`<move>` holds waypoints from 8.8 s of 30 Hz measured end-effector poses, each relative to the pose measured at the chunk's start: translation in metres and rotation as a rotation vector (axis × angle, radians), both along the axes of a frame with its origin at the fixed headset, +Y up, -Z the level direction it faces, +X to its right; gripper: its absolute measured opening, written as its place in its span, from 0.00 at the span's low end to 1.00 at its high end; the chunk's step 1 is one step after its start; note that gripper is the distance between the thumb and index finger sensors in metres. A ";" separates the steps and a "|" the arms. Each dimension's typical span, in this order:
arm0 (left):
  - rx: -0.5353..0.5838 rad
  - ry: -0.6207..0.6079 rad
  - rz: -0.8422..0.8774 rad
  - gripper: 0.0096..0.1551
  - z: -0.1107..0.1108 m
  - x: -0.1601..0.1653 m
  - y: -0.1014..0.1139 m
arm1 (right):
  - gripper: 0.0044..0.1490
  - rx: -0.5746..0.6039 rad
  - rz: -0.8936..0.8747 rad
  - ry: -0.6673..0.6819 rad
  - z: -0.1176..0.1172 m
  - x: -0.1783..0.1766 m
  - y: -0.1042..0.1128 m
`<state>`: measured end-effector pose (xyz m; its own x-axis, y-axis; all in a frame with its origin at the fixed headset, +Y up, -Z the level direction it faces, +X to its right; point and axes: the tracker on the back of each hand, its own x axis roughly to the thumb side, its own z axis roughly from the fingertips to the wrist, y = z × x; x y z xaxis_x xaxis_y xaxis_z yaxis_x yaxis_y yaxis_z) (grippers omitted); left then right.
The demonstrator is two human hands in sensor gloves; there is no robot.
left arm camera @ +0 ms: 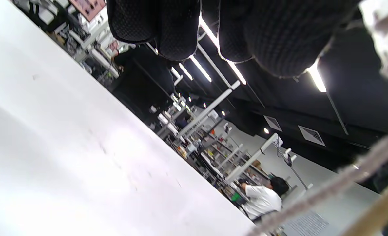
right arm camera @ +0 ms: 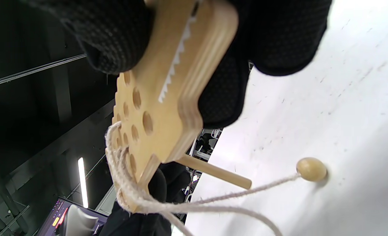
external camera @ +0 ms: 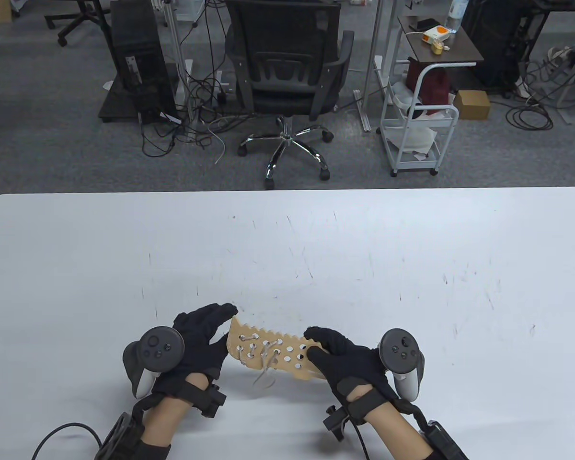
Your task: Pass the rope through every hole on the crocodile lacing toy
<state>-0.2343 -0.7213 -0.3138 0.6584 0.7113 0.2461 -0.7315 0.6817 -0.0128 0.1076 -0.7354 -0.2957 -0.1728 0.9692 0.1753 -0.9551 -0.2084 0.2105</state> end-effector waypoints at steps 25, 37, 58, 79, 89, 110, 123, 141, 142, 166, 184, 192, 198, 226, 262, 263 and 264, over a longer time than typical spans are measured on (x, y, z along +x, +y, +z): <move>-0.243 -0.447 0.136 0.31 0.005 0.045 -0.021 | 0.30 -0.031 -0.068 0.074 0.004 -0.008 0.000; -0.217 -0.419 0.140 0.25 0.004 0.043 -0.020 | 0.30 -0.037 -0.067 0.077 0.005 -0.010 0.000; -0.128 -0.186 0.195 0.24 -0.003 0.011 -0.010 | 0.29 -0.051 -0.075 0.000 -0.003 0.006 0.000; -0.079 -0.019 0.288 0.24 -0.010 -0.022 -0.004 | 0.30 -0.074 -0.085 -0.072 -0.013 0.023 -0.002; -0.057 0.052 0.344 0.24 -0.011 -0.040 -0.001 | 0.29 -0.092 -0.091 -0.123 -0.019 0.034 -0.005; -0.025 0.154 0.426 0.25 -0.012 -0.066 0.005 | 0.29 -0.136 -0.107 -0.236 -0.033 0.061 -0.014; 0.003 0.207 0.499 0.25 -0.010 -0.082 0.010 | 0.30 -0.171 -0.110 -0.344 -0.040 0.084 -0.019; -0.022 0.147 0.485 0.25 -0.013 -0.073 0.007 | 0.29 -0.153 -0.122 -0.333 -0.038 0.079 -0.016; -0.025 0.142 0.474 0.25 -0.013 -0.071 0.007 | 0.29 -0.147 -0.117 -0.322 -0.037 0.076 -0.015; -0.033 0.099 0.292 0.24 -0.017 -0.049 0.001 | 0.30 -0.086 -0.068 -0.086 -0.018 0.029 -0.003; -0.130 -0.011 0.304 0.23 -0.017 -0.032 -0.005 | 0.29 -0.048 -0.068 0.009 -0.003 0.009 0.006; -0.233 -0.174 0.383 0.23 -0.016 -0.012 -0.012 | 0.29 -0.036 -0.074 0.023 -0.001 0.006 0.007; -0.298 -0.294 0.435 0.23 -0.014 0.001 -0.015 | 0.29 -0.034 -0.074 0.024 -0.002 0.006 0.006; -0.302 -0.427 0.378 0.23 -0.007 0.021 -0.014 | 0.29 -0.022 -0.092 0.066 0.001 0.001 0.005; -0.456 -0.496 0.683 0.31 -0.005 0.028 -0.025 | 0.28 0.008 -0.054 0.002 0.001 0.002 0.006; -0.449 -0.468 0.682 0.31 -0.005 0.026 -0.024 | 0.29 0.005 -0.056 -0.002 0.001 0.003 0.006; -0.441 -0.451 0.683 0.32 -0.006 0.024 -0.024 | 0.29 0.004 -0.056 -0.006 0.001 0.003 0.006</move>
